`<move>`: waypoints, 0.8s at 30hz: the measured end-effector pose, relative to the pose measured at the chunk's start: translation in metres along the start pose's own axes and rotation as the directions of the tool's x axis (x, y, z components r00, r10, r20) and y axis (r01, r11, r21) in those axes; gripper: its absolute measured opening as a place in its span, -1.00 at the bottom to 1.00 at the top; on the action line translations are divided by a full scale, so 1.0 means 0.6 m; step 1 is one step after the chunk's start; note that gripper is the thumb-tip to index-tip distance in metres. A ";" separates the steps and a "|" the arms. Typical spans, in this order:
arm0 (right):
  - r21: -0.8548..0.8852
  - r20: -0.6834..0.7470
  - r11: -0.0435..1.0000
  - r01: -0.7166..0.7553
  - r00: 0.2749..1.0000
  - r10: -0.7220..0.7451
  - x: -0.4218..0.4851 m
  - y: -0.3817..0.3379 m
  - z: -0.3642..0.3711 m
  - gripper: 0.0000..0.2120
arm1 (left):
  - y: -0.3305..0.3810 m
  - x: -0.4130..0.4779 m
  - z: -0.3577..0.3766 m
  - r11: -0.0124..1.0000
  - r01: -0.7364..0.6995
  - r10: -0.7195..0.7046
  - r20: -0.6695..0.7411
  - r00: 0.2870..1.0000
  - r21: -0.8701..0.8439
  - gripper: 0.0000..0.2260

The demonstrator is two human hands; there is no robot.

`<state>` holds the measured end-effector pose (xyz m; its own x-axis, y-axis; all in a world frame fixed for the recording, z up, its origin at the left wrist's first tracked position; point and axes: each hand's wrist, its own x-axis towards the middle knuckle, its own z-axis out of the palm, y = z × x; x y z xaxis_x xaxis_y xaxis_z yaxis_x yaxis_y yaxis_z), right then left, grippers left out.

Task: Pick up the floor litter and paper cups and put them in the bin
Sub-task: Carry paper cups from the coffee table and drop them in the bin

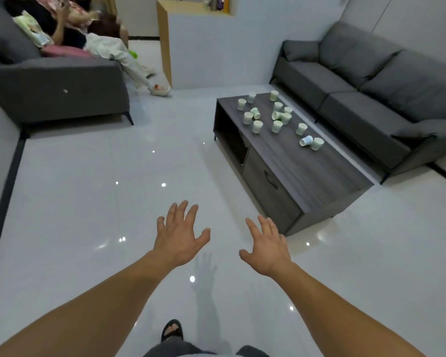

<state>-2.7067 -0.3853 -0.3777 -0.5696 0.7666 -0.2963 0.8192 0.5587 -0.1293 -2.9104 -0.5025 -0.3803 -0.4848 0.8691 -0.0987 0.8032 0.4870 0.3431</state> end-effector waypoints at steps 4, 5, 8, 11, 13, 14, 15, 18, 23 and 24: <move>0.054 0.003 0.994 -0.096 0.995 0.096 0.090 0.020 -0.033 -0.19 | 0.011 0.131 -0.021 0.996 -0.080 0.078 0.047 0.996 0.048 -0.34; 0.062 0.010 0.991 -0.118 0.993 0.117 0.110 0.030 -0.038 -0.19 | 0.017 0.158 -0.021 0.994 -0.097 0.093 0.061 0.994 0.053 -0.34; 0.085 0.010 0.983 -0.165 0.986 0.164 0.182 0.066 -0.053 -0.19 | 0.045 0.250 -0.013 0.987 -0.152 0.146 0.100 0.984 0.059 -0.34; 0.113 0.027 0.974 -0.197 0.980 0.195 0.270 0.111 -0.068 -0.19 | 0.089 0.361 0.000 0.973 -0.213 0.200 0.133 0.971 0.087 -0.34; 0.137 0.030 0.969 -0.205 0.979 0.203 0.336 0.146 -0.079 -0.18 | 0.124 0.437 0.008 0.965 -0.241 0.228 0.128 0.965 0.101 -0.34; 0.145 0.033 0.967 -0.209 0.978 0.206 0.369 0.165 -0.086 -0.18 | 0.143 0.474 0.010 0.963 -0.249 0.235 0.128 0.964 0.107 -0.34; 0.149 0.039 0.965 -0.215 0.977 0.212 0.400 0.183 -0.096 -0.18 | 0.161 0.509 0.010 0.960 -0.254 0.239 0.132 0.962 0.117 -0.34; 0.160 0.067 0.964 -0.214 0.976 0.206 0.481 0.231 -0.130 -0.18 | 0.208 0.601 0.009 0.956 -0.267 0.247 0.159 0.956 0.122 -0.33; 0.178 0.086 0.955 -0.237 0.971 0.225 0.609 0.306 -0.188 -0.19 | 0.270 0.736 0.019 0.954 -0.280 0.260 0.172 0.950 0.103 -0.34; 0.179 0.091 0.953 -0.244 0.969 0.231 0.633 0.318 -0.195 -0.19 | 0.277 0.761 0.024 0.953 -0.285 0.263 0.183 0.947 0.108 -0.34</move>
<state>-2.7746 0.0493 -0.4039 -0.3566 0.8427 -0.4033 0.9317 0.2888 -0.2203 -2.9933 -0.0238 -0.3815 -0.1849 0.9671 -0.1745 0.9404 0.2257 0.2544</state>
